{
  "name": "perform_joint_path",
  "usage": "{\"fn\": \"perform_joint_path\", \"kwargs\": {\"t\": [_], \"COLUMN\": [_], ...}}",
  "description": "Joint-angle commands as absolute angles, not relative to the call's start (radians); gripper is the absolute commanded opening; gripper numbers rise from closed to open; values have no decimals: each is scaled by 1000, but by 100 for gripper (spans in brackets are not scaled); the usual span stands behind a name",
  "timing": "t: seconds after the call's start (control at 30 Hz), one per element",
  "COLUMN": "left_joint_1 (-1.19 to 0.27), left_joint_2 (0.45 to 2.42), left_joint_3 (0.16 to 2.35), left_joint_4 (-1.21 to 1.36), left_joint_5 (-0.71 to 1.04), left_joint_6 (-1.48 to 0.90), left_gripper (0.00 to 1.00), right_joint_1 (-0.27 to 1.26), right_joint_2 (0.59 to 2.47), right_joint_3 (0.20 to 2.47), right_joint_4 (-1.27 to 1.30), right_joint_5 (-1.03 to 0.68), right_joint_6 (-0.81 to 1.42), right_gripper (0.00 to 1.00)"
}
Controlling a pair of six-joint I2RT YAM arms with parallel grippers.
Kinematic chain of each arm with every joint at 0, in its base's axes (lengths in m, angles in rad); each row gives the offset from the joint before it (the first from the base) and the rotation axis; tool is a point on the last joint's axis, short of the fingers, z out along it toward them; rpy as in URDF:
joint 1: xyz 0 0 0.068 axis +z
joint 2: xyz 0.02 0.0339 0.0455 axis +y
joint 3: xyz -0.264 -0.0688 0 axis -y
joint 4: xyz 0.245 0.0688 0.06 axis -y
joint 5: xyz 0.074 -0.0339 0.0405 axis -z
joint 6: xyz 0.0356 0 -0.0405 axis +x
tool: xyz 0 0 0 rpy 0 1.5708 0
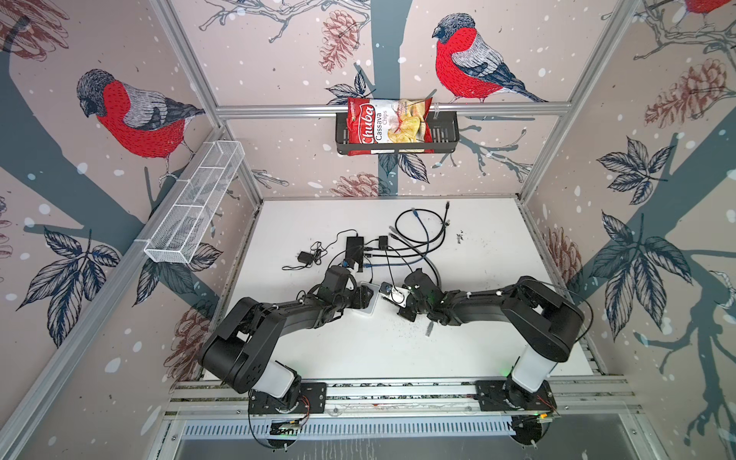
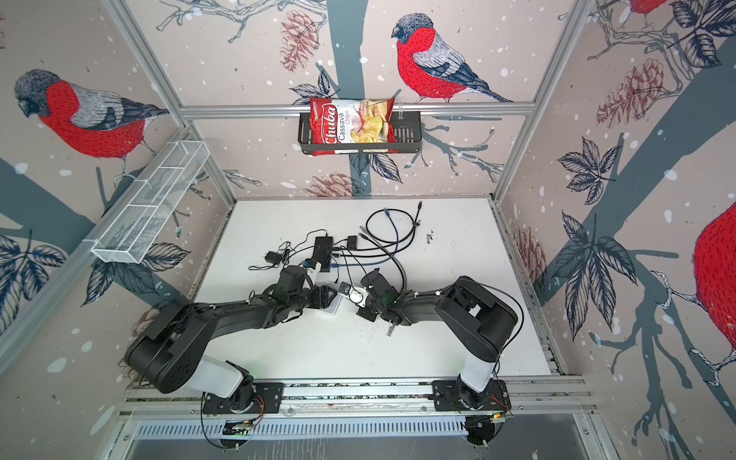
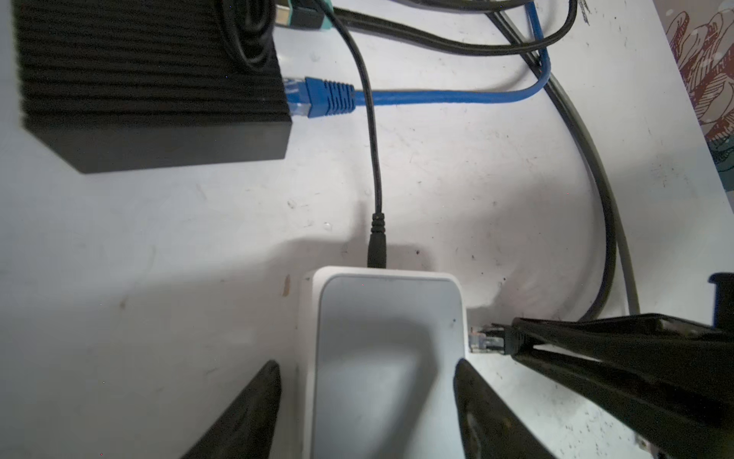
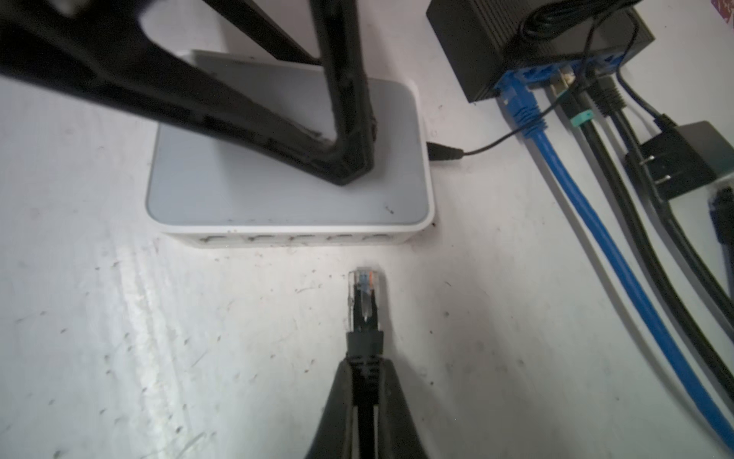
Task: Insert the plug into the switch port
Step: 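Push the black plug into the box port with right gripper while left holds box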
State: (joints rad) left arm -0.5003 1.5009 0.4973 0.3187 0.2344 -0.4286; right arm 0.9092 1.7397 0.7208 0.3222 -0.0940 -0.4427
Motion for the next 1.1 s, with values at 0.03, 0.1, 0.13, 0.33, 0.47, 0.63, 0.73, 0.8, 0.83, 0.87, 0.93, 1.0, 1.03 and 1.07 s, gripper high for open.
{"fn": "perform_joint_path", "kwargs": {"t": [0.03, 0.1, 0.13, 0.33, 0.47, 0.63, 0.73, 0.8, 0.83, 0.87, 0.93, 1.0, 1.03, 1.07], "left_joint_1": [-506, -506, -507, -510, -511, -512, -514, -516, -517, -519, -523, -531, -535, -537], "left_joint_2": [1517, 1520, 1521, 1528, 1534, 1542, 1547, 1549, 1550, 1552, 1557, 1564, 1567, 1569], "left_joint_3": [495, 492, 489, 482, 480, 478, 477, 476, 477, 476, 476, 476, 476, 477], "left_joint_4": [354, 358, 362, 375, 379, 386, 388, 392, 394, 395, 405, 413, 415, 417], "left_joint_5": [254, 255, 258, 261, 259, 267, 270, 274, 277, 280, 288, 294, 295, 300], "left_joint_6": [-423, -423, -424, -434, -440, -443, -443, -443, -443, -442, -442, -443, -445, -446], "left_gripper": [66, 64, 64, 61, 61, 60, 60, 59, 59, 59, 59, 58, 57, 57], "right_joint_1": [919, 919, 919, 923, 932, 942, 943, 949, 951, 952, 953, 959, 962, 962], "right_joint_2": [1736, 1738, 1739, 1755, 1767, 1759, 1763, 1772, 1778, 1785, 1798, 1812, 1817, 1823], "right_joint_3": [718, 719, 719, 737, 744, 729, 734, 738, 739, 742, 749, 758, 763, 769], "right_joint_4": [383, 394, 397, 392, 391, 430, 438, 455, 463, 479, 503, 529, 539, 550], "right_joint_5": [-106, -103, -103, -112, -107, -105, -111, -103, -99, -93, -87, -85, -80, -77], "right_joint_6": [-412, -403, -401, -400, -395, -388, -391, -397, -397, -397, -393, -390, -386, -381], "right_gripper": [0, 0, 0, 0, 0, 0, 0, 0, 0, 0, 0, 0, 0, 0]}}
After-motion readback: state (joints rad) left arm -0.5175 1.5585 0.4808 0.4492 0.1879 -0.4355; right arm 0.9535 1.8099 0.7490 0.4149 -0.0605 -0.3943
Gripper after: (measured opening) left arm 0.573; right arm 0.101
